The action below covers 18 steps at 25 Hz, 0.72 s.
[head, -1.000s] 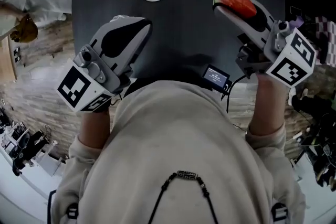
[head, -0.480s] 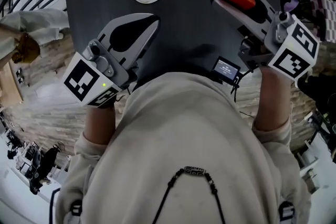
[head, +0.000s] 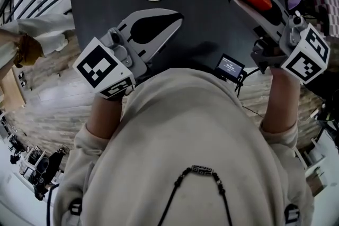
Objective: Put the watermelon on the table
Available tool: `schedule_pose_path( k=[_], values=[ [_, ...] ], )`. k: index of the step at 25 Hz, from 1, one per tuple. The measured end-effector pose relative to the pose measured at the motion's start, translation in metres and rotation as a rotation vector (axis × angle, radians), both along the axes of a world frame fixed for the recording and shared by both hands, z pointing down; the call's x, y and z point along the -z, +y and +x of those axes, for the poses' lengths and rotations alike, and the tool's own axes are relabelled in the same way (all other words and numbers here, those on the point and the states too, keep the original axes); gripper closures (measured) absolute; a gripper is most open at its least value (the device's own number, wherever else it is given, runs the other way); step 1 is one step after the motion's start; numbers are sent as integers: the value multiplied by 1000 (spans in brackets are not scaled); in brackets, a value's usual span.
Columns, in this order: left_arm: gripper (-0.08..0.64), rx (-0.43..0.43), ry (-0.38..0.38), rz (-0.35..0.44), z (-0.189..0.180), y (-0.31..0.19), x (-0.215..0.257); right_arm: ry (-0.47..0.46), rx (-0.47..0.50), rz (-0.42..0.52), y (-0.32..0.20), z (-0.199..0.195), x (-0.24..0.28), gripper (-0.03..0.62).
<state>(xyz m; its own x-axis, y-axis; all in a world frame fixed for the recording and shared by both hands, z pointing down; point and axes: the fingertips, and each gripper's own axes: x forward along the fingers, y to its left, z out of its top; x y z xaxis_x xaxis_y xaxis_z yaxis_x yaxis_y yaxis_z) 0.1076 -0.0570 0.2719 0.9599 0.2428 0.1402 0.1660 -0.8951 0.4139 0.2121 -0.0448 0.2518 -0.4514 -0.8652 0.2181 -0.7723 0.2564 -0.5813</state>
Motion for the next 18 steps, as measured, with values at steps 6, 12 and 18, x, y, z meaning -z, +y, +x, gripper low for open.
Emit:
schedule_pose_path(
  k=[6, 12, 18],
  values=[
    [554, 13, -1, -25, -2, 2, -6, 17, 2, -21, 4, 4, -5, 399],
    [554, 55, -7, -52, -12, -4, -8, 23, 45, -48, -6, -5, -9, 399],
    [554, 116, -2, -46, -26, 3, -11, 29, 99, -44, -3, -18, -16, 399]
  ],
)
